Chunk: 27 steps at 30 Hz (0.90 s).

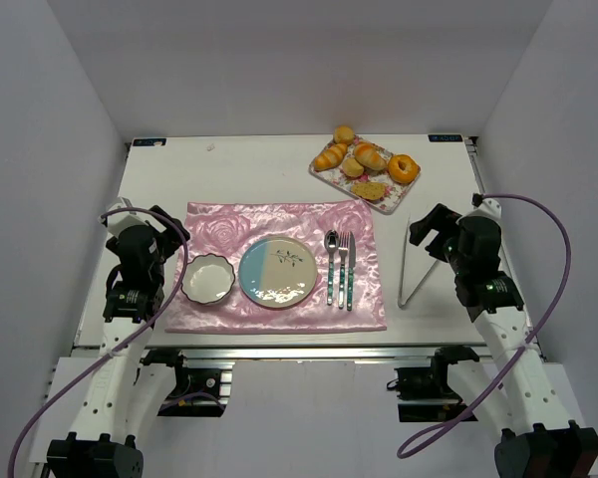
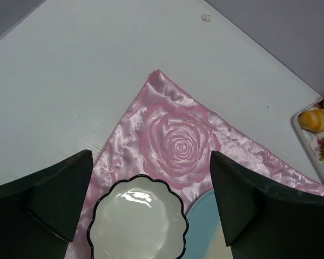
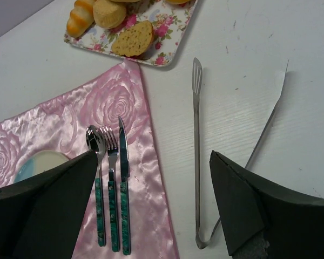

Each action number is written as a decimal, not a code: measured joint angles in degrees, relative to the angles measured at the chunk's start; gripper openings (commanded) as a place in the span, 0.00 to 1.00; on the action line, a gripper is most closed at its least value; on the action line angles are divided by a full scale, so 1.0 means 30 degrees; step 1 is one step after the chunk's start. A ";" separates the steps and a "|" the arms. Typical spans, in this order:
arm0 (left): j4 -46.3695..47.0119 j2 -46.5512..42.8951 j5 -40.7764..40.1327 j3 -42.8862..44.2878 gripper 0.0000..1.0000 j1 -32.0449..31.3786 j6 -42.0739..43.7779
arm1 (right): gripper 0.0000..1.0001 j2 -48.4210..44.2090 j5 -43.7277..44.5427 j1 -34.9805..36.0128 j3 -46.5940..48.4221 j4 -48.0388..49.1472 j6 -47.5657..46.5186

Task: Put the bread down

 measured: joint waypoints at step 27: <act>0.0517 0.0648 0.0124 0.0000 0.98 0.0000 -0.0073 | 0.89 0.7490 0.1566 0.0678 -0.0284 -0.4211 -0.0102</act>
